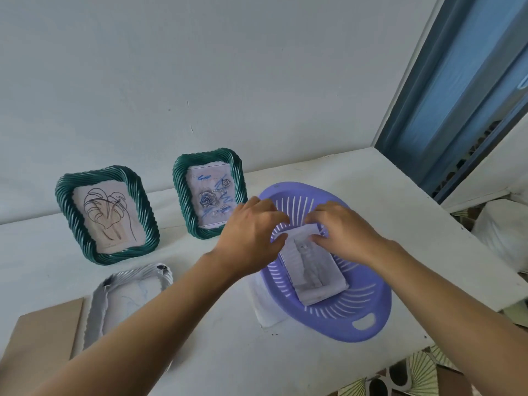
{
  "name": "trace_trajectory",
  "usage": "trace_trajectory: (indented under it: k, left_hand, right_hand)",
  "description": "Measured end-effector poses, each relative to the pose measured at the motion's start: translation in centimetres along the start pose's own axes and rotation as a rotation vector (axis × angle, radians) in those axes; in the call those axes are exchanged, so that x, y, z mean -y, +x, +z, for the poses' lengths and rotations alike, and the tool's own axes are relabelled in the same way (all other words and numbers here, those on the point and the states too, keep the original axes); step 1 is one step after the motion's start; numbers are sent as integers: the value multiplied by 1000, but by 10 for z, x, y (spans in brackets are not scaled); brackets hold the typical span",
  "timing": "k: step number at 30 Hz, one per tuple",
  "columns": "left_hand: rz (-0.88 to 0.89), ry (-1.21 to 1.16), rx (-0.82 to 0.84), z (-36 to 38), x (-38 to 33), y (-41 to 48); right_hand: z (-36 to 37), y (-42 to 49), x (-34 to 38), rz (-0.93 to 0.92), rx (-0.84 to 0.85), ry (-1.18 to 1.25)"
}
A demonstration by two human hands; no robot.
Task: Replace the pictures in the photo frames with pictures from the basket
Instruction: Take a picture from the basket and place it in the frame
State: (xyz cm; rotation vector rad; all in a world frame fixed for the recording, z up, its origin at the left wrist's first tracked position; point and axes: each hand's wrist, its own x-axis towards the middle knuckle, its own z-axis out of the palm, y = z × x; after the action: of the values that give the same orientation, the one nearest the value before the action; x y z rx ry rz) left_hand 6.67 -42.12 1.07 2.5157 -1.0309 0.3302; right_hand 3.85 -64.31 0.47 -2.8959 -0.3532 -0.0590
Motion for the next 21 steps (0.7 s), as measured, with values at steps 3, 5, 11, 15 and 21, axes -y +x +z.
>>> trace_trajectory:
  k: [3,5,11,15,21]
  left_hand:
    - [-99,91,-45,5,8,9]
    - [-159,88,-78,8,17,5]
    - [-227,-56,-86,16,25,-7]
    - [-265,-194,-170,21,25,-12]
    - [-448,-387,-175,21,20,-31]
  right_hand:
    - [2,13,-4,-38,110,-44]
    - [6,20,-6,-50,179,-97]
    - [19,23,-10,-72,228,-164]
    - [21,21,-9,-65,173,-137]
    - [23,19,-10,-57,54,-78]
